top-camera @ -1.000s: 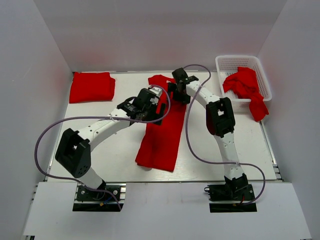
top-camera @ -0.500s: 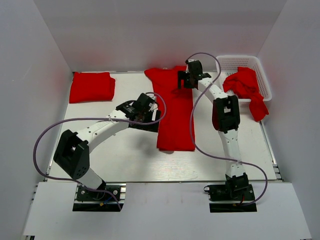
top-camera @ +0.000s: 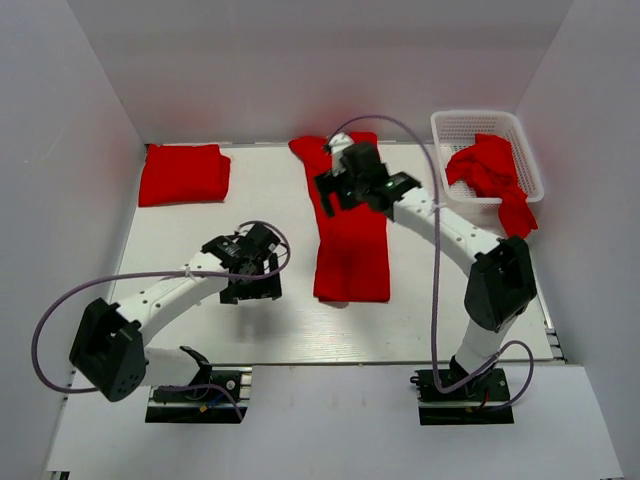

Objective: Fold and stack the t-shirts
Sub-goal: Rotate the tshirt 90 degrees

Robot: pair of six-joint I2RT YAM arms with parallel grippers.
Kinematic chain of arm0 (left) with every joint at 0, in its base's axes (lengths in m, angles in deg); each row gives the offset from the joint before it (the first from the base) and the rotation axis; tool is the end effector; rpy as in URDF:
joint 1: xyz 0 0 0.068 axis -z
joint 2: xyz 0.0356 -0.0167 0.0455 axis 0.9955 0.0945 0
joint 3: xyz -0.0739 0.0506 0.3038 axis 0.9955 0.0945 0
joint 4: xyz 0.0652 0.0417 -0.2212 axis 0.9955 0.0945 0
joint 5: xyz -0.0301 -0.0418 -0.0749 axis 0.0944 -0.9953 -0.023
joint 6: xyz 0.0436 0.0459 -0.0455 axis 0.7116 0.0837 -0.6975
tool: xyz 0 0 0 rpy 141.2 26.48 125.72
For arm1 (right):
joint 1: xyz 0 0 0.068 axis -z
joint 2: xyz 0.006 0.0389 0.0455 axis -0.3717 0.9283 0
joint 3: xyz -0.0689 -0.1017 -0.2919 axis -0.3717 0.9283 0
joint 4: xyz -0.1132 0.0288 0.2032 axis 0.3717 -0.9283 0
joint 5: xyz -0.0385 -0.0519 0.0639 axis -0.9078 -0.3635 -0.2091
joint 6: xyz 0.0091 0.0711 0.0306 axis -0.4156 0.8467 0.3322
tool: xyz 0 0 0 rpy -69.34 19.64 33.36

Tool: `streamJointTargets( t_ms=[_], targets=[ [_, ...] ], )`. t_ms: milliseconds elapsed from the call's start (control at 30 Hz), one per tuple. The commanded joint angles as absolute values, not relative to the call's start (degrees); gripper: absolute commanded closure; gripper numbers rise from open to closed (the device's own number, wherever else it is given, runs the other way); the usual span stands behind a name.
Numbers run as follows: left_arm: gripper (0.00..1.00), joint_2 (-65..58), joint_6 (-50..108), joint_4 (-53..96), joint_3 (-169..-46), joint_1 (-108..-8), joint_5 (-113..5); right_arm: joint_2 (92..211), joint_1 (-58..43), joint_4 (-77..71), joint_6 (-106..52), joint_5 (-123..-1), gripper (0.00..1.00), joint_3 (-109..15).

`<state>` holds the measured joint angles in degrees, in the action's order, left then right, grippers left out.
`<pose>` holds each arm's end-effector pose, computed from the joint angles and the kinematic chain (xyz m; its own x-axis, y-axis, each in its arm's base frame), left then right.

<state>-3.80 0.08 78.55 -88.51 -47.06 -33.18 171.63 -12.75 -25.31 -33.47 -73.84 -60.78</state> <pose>0.1635 -0.1072 0.2507 -0.9512 -0.0647 -0.3017 -0.0751 0.9969 0.0231 0.3466 0.2337 0.3542 -0.4635 -0.3149 -0.8283 -0.5204 0.8533 -0.0331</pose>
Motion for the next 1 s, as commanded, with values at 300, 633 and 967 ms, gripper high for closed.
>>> streamJointTargets(
  t_ms=[300,633,967],
  targets=[
    [0.00,-5.21,-8.89,81.21,-87.87,-55.92,-28.79,167.99,-29.76,-34.07,-24.98,-80.94,0.10,-48.66],
    [0.00,-13.02,-7.57,77.43,-80.83,-60.76,-31.52,166.48,-42.68,-37.17,-20.68,-91.66,0.10,-44.09],
    [0.00,-16.90,-11.00,81.56,-80.13,-64.28,-27.47,171.93,-45.68,-33.99,-17.16,-97.73,0.17,-46.11]
  ],
)
